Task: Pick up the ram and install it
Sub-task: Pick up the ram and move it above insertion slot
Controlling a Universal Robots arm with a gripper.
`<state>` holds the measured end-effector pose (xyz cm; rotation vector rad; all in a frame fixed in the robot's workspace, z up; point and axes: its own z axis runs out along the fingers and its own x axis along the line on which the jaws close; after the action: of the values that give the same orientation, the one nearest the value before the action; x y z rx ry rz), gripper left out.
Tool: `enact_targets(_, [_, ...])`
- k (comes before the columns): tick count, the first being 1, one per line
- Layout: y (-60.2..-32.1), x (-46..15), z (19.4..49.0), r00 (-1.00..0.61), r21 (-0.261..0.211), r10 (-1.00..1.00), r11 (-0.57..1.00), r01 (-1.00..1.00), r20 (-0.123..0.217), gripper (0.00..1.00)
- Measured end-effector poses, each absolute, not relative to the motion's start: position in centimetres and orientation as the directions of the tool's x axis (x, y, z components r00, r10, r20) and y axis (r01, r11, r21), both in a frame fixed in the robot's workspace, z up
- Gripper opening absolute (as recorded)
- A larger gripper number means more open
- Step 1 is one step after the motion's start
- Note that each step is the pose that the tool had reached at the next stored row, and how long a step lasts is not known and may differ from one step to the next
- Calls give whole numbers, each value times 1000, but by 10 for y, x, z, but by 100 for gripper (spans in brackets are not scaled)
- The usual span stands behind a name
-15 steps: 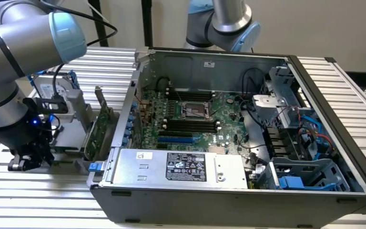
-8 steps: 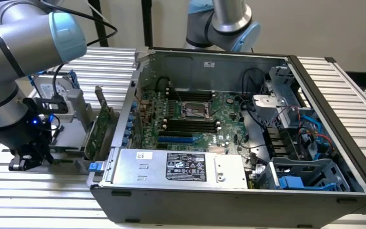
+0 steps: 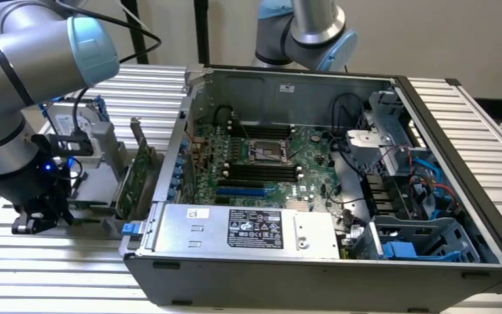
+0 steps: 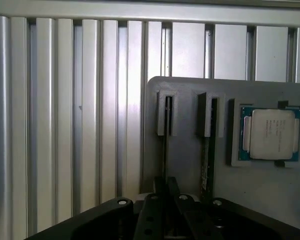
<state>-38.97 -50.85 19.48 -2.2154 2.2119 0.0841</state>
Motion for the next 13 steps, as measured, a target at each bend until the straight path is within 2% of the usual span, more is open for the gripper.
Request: enact_targets(13, [-509,-390,195,-13,33,-999,11,-999,-36,0])
